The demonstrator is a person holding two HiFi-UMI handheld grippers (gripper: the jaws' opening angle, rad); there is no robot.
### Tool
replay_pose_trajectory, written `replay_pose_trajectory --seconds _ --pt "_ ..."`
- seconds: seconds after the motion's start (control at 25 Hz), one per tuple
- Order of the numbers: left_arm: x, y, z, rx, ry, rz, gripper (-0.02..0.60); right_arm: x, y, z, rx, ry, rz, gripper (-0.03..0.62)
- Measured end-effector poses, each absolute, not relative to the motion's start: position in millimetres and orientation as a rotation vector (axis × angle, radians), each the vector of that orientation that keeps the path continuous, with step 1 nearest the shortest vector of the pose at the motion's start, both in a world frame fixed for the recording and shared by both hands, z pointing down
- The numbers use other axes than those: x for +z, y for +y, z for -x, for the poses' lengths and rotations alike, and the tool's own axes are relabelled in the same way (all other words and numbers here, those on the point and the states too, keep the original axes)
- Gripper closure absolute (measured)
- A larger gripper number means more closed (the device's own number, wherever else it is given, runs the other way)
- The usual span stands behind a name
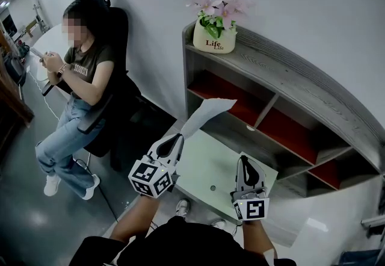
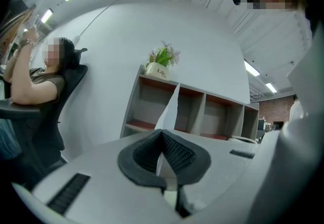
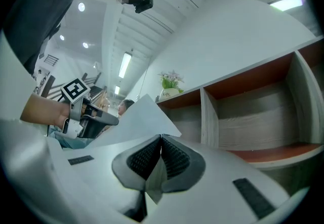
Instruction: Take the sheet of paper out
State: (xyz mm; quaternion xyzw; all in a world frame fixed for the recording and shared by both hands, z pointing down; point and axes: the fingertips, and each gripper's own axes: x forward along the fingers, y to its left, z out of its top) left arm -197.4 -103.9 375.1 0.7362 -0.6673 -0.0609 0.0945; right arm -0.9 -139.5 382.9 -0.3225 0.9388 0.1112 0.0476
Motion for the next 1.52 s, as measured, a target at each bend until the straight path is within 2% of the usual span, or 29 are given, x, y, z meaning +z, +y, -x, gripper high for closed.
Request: replay_pose_trajectory --seconds 0.48,1.52 --pt "360 -102 186 -0.291 -1.997 -2.203 0.574 366 -140 2 0.354 2.819 0.963 0.568" --pt "368 -107 169 -0.253 -1.972 -2.212 0.574 365 -147 -11 0.377 2.84 1.014 0.569"
